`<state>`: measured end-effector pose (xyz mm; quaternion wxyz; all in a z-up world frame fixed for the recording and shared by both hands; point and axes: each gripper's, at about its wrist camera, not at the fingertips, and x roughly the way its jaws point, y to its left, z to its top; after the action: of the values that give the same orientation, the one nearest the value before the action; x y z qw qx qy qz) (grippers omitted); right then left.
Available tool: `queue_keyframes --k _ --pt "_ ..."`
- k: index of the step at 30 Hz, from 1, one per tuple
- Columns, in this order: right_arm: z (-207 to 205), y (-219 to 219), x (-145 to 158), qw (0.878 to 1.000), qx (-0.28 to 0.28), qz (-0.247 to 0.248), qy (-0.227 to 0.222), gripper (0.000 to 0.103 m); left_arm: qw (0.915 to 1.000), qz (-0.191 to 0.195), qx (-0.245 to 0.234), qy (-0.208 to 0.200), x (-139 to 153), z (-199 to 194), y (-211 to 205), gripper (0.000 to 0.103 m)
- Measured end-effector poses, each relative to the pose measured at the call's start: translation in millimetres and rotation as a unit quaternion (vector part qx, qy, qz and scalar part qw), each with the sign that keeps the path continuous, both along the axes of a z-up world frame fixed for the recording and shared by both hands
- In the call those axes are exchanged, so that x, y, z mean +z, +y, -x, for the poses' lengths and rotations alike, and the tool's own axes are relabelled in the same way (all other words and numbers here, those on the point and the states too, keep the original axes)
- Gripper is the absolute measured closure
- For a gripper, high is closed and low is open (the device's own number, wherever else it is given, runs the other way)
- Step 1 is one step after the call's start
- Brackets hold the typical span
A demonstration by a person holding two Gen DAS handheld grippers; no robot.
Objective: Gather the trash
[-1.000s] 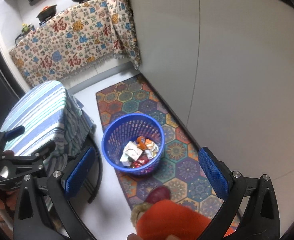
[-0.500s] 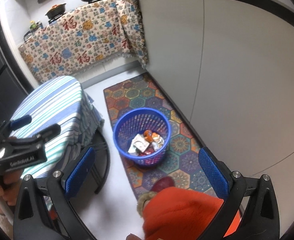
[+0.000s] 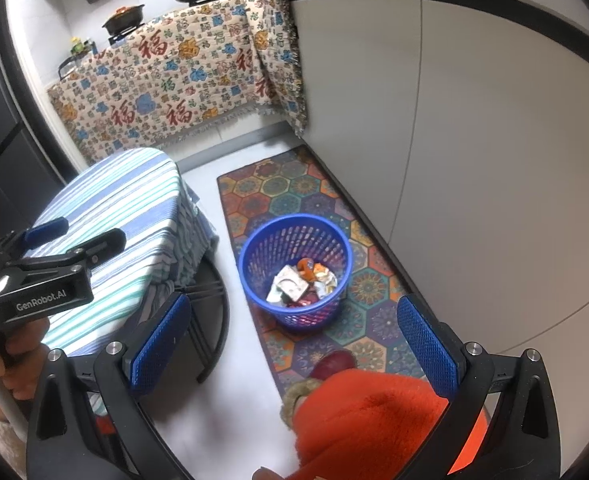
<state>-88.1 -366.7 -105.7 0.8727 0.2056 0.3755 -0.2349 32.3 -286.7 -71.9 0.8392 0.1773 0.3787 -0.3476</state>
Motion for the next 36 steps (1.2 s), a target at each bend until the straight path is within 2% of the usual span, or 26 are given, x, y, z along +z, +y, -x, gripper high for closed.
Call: queue_keyframes --k 36 --pt "-2.5 -4.8 -0.5 1.0 0.001 0.005 0.01 0.0 1.0 -0.004 -0.002 0.008 0.8 3.4 0.6 0.0"
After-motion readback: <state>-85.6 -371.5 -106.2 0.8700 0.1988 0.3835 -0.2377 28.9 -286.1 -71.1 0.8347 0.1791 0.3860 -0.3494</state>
